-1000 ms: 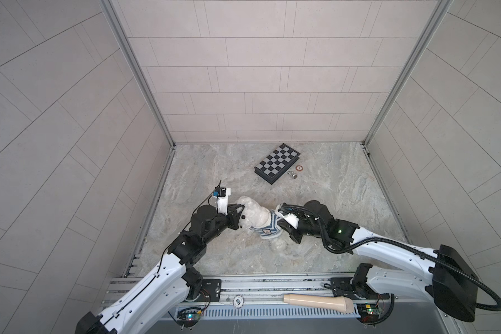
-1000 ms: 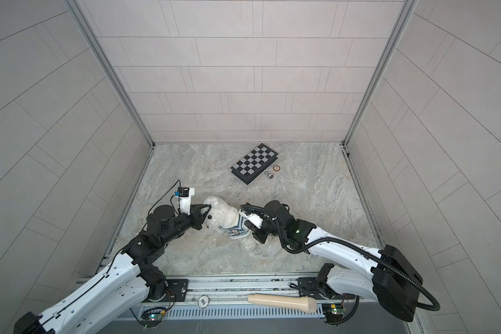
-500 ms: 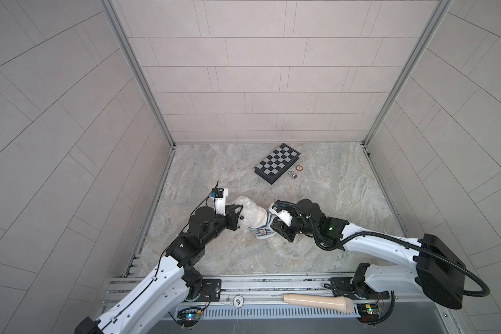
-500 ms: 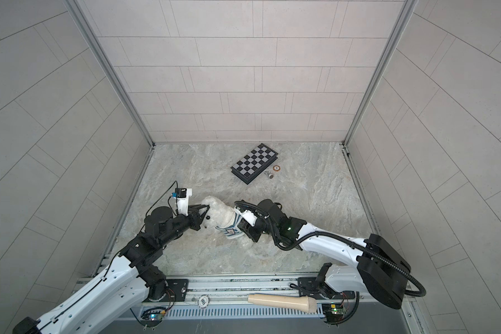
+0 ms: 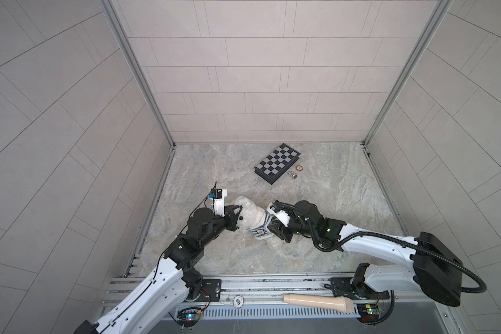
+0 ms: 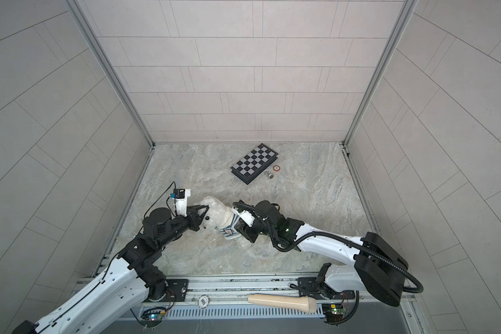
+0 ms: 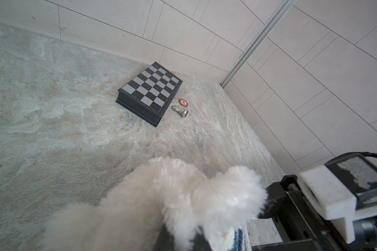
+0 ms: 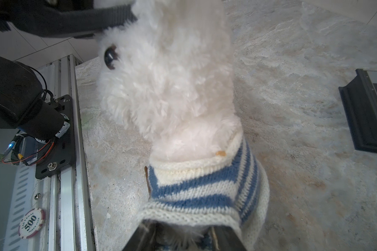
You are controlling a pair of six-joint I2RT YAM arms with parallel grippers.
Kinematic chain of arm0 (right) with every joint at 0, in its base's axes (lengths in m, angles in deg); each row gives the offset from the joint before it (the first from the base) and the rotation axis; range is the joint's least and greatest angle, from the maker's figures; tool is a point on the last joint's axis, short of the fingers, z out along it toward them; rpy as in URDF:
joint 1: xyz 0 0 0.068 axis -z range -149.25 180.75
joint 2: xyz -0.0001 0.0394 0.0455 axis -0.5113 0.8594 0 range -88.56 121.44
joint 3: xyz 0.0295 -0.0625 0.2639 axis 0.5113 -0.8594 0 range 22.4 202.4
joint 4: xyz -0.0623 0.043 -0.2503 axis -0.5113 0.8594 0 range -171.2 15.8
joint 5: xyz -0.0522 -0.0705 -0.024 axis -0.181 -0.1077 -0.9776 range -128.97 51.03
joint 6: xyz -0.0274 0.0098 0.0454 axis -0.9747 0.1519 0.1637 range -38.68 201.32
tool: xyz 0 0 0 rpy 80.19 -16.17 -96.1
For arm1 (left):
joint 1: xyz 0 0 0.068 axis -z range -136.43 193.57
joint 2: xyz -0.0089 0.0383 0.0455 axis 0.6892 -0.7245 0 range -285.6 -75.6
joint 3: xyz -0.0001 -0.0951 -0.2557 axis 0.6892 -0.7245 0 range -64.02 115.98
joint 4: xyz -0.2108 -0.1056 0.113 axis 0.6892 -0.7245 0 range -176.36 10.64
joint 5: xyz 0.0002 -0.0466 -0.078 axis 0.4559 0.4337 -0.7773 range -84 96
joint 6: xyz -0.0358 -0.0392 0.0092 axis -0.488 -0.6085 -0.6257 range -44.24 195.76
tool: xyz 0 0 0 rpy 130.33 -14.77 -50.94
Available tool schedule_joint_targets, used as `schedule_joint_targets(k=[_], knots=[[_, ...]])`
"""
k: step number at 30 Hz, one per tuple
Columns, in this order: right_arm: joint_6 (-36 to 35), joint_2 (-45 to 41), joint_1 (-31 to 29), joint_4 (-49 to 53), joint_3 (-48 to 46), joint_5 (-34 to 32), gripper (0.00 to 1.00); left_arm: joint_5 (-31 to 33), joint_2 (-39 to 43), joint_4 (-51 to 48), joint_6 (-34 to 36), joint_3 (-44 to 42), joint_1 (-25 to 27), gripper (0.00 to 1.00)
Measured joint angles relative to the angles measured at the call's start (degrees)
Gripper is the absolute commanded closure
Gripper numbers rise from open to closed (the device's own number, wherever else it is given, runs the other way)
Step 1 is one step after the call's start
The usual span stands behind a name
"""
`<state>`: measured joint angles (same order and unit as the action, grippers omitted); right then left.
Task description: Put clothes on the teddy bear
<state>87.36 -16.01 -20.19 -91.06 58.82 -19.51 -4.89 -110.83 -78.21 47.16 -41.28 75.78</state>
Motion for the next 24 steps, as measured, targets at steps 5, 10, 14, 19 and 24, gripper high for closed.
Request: schedule_joint_targets(k=[5,10,14,19,24], knots=[[0.0,0.0,-0.2,-0.2,0.0,-0.3,0.56,-0.2,-0.1,1.7,-0.4,-1.0,0.0,1.00],[0.0,0.2,-0.5,-1.1,0.0,-0.6,0.54,-0.6,-0.2,2.1,-0.5,-1.0,-0.1,1.00],[0.0,1.2,-0.8,-2.1,0.0,-0.9,0.54,-0.7,0.0,2.5,-0.8,-1.5,-0.1,1.00],[-0.2,2.5,-1.0,-2.4,0.0,-2.2,0.54,-0.8,0.0,2.8,-1.6,-1.9,-0.1,1.00],[-0.4,2.5,-1.2,-2.4,0.0,-4.2,0.59,-0.9,0.1,2.9,-1.6,-1.9,-0.1,1.00]])
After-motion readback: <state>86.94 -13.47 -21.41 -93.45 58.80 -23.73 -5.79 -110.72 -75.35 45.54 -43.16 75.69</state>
